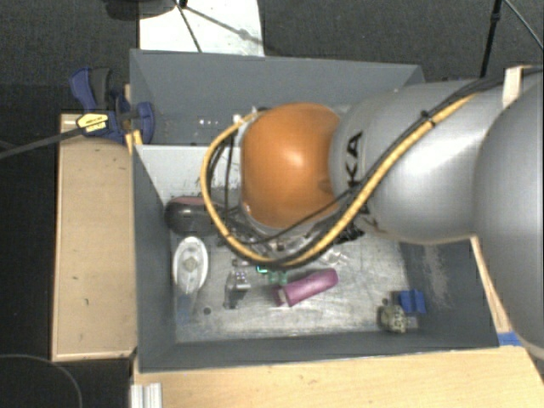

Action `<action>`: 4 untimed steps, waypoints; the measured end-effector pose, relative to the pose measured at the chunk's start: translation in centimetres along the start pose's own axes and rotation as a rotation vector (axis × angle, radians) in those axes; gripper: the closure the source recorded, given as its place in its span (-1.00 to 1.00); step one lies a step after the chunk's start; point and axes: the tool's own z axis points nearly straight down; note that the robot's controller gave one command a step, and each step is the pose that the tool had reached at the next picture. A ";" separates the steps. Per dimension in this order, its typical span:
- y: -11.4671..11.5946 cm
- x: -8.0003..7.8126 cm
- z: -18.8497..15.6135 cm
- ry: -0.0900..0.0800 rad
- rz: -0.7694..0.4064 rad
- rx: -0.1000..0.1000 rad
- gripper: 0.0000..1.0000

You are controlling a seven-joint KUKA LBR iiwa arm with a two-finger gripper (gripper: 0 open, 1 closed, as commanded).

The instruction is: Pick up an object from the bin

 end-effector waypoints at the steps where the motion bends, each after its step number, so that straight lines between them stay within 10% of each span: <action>1: -13.5 -8.1 3.6 -0.011 -0.155 0.003 -1.00; 2: -17.2 -3.9 10.2 -0.022 -0.075 -0.003 -1.00; 3: -18.6 2.0 7.0 -0.013 -0.378 0.001 -1.00; 4: -18.7 1.9 11.7 -0.028 -0.370 0.001 -1.00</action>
Offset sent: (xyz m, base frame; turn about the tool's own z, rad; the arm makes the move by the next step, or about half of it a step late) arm 0.0787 -0.1291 -0.0354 -0.1630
